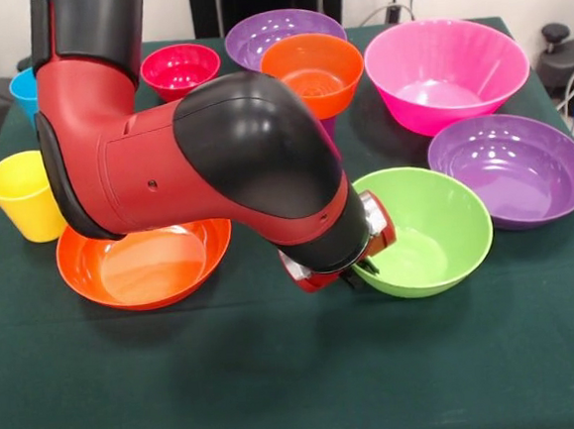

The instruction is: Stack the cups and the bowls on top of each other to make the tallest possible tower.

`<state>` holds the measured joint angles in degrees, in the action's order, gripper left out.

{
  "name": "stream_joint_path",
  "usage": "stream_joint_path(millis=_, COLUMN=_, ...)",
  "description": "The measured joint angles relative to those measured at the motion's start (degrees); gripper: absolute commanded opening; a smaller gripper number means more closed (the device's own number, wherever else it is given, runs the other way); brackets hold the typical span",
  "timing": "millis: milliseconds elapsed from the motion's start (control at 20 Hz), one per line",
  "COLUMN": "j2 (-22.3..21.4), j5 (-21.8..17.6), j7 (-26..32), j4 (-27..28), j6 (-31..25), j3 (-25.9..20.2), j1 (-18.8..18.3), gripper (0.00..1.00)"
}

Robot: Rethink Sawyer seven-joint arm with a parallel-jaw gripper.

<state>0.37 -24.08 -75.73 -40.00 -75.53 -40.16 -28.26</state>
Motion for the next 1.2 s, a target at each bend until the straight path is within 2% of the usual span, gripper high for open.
stream_joint_path(millis=500, j2=-0.3, j5=0.0, j7=0.0, j4=-0.7, j6=2.5, j3=-0.4, j1=0.0, gripper=0.00)
stream_joint_path(millis=900, j2=-3.7, j5=-0.1, j7=0.0, j4=-10.5, j6=13.6, j3=-0.2, j1=-2.9, gripper=0.00)
stream_joint_path(millis=1200, j2=-4.5, j5=-0.1, j7=0.0, j4=-12.8, j6=15.1, j3=-0.2, j1=-3.8, gripper=0.00)
